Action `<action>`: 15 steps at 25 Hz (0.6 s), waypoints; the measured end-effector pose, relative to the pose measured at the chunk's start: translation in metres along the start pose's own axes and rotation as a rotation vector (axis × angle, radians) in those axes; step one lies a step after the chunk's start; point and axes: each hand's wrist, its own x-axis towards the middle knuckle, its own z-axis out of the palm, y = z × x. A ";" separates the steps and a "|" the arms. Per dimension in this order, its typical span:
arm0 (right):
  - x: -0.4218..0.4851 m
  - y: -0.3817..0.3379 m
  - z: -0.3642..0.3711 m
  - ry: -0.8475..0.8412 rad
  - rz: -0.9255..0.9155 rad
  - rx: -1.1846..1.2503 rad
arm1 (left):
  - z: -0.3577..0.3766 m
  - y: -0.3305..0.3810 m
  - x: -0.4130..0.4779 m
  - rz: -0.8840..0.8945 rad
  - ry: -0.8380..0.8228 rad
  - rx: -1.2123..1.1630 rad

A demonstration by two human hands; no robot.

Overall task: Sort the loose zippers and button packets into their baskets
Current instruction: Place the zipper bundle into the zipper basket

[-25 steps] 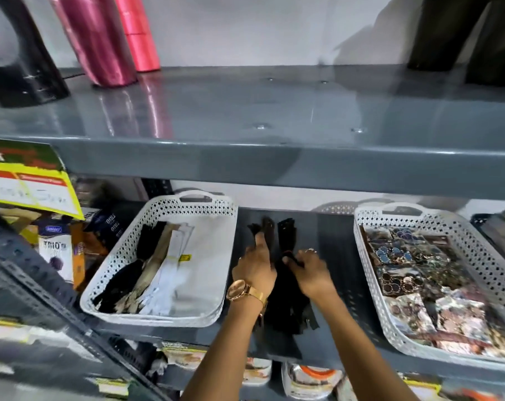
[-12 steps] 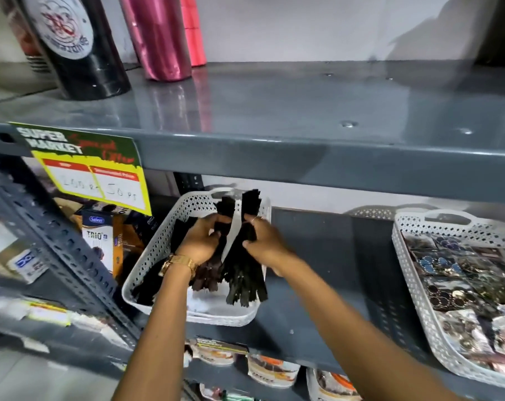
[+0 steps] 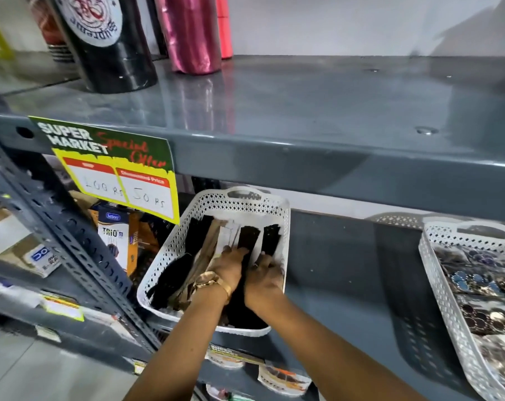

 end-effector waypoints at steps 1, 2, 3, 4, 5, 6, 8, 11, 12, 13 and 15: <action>0.001 -0.004 0.004 0.002 0.004 -0.111 | 0.001 0.003 -0.001 0.002 0.015 0.084; 0.002 -0.007 0.008 0.010 0.009 -0.191 | 0.002 0.005 -0.002 0.011 0.033 0.178; 0.003 -0.009 0.010 0.022 0.011 -0.247 | 0.001 0.007 -0.004 0.017 0.046 0.248; 0.003 -0.010 0.012 0.049 0.003 -0.285 | 0.000 0.008 -0.004 0.020 0.059 0.287; 0.002 -0.009 0.013 0.069 -0.007 -0.316 | 0.001 0.007 -0.002 0.023 0.062 0.297; 0.000 -0.006 0.015 0.097 -0.012 -0.338 | 0.001 0.005 -0.001 0.032 0.065 0.287; -0.002 -0.002 0.020 0.123 -0.002 -0.387 | 0.001 -0.004 0.003 0.044 0.032 0.192; -0.003 0.001 0.023 0.126 0.042 -0.447 | 0.001 -0.015 0.009 0.013 -0.010 0.126; -0.003 0.000 0.022 0.122 0.040 -0.449 | 0.002 -0.016 0.009 0.004 -0.007 0.158; -0.003 0.000 0.020 0.129 0.031 -0.442 | 0.003 -0.014 0.008 0.006 0.005 0.201; -0.004 0.001 0.015 0.097 0.033 -0.401 | 0.000 -0.005 0.004 0.011 0.023 0.262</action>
